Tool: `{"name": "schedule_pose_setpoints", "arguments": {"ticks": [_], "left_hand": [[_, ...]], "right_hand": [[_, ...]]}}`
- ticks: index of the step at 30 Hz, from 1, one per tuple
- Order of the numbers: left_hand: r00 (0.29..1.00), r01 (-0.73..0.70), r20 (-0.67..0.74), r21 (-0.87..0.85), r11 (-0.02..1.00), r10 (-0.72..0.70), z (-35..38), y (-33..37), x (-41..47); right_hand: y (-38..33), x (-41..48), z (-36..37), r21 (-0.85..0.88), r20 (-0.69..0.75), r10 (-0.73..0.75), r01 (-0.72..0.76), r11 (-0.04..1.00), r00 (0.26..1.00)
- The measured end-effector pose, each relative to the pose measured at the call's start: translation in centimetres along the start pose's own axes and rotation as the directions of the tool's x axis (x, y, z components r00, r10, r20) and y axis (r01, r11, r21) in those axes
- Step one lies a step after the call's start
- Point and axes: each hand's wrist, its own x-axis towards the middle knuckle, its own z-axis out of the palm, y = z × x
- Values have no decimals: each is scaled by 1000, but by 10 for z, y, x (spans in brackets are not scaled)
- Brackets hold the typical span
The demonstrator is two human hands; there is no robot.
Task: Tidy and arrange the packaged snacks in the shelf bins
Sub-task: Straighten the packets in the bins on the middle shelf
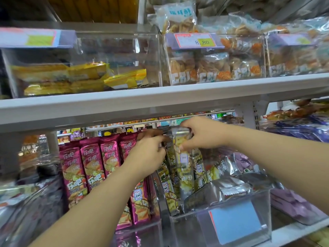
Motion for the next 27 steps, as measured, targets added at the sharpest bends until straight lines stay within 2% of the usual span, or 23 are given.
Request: {"name": "schedule_pose_setpoints", "arguments": {"ticks": [4,7,11,16,21,27], "left_hand": [[1000,-12,-7,-43,999,12,-1,-3,-1],[999,-42,-17,-83,996,40,-7,2,-5],[996,-59,67,-50,997,62,-15,14,-11],[952,59,305,-83,995,-31,-14,15,-8],[923,49,382,20,999,-53,-15,22,-1],[947,48,315,40,998,-58,-9,22,2]], "right_hand": [[6,0,-9,252,-249,161,-96,963,955],[14,-4,-13,438,-290,302,-155,885,908],[28,-14,-22,731,-155,509,-248,635,847],[45,-22,-32,862,-30,601,-283,420,799],[55,-27,-30,904,41,599,-285,319,799],[63,-35,-24,916,115,604,-320,243,789]]}}
